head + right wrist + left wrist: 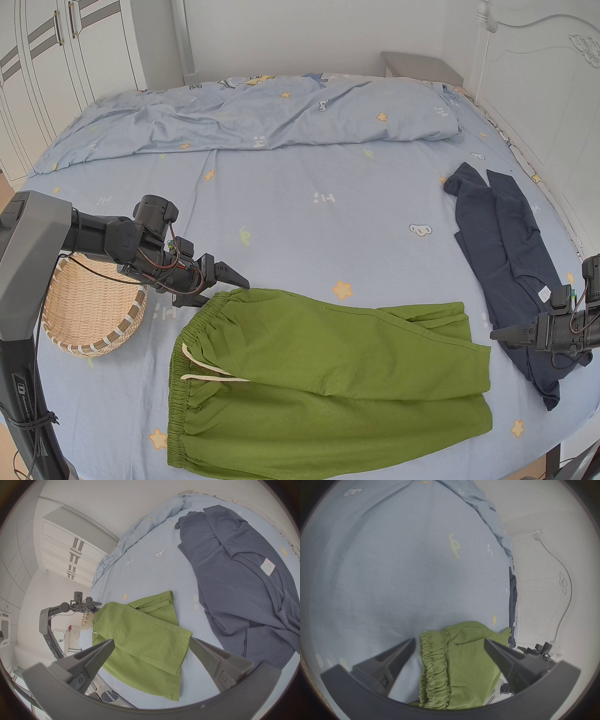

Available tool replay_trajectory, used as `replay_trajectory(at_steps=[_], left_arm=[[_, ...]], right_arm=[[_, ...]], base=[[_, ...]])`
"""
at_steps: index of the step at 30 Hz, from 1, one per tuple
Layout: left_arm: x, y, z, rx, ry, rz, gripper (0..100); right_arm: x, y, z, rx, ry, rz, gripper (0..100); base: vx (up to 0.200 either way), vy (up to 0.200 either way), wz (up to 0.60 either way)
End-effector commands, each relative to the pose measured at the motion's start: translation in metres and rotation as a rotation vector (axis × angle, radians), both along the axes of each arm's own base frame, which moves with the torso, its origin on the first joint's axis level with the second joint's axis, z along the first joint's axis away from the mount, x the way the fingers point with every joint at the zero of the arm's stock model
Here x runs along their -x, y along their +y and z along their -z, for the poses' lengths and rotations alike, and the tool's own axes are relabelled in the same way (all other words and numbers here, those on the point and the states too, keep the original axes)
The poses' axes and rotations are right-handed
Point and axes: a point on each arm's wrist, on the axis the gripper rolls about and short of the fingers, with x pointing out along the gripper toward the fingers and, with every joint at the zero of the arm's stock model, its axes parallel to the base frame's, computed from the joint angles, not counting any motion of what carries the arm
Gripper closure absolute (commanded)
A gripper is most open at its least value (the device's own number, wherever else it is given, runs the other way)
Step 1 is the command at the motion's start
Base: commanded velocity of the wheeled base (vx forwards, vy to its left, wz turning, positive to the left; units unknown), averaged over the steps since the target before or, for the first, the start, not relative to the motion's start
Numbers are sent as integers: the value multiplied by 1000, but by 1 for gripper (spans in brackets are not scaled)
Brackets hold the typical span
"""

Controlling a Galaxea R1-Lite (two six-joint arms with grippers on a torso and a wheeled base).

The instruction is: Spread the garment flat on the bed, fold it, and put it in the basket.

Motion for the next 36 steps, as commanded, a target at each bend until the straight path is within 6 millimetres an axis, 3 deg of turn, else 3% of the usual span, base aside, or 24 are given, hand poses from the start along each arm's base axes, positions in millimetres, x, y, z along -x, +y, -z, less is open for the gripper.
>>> replay_trajectory(at_steps=[1,11,15,18,27,36], left_arm=[[1,-4,1,-3,5,13,100],[0,-3,-6,2,-18,11,100],[11,1,-32,11,-71,3,100],[16,2,-39,13,-85,3,100],[18,-1,-39,12,-88,13,100],[19,-1,-39,13,-86,12,100]], right_arm=[[-2,0,4,-3,15,-2,0],[-3,-2,5,-4,21,7,0],[-1,-6,15,-11,67,27,0],[-6,-6,27,-12,111,29,0],[-17,-10,61,4,184,51,0],[-19,-6,66,-6,186,29,0]], base=[[0,0,0],[0,0,0],[0,0,0],[0,0,0],[0,0,0],[0,0,0]])
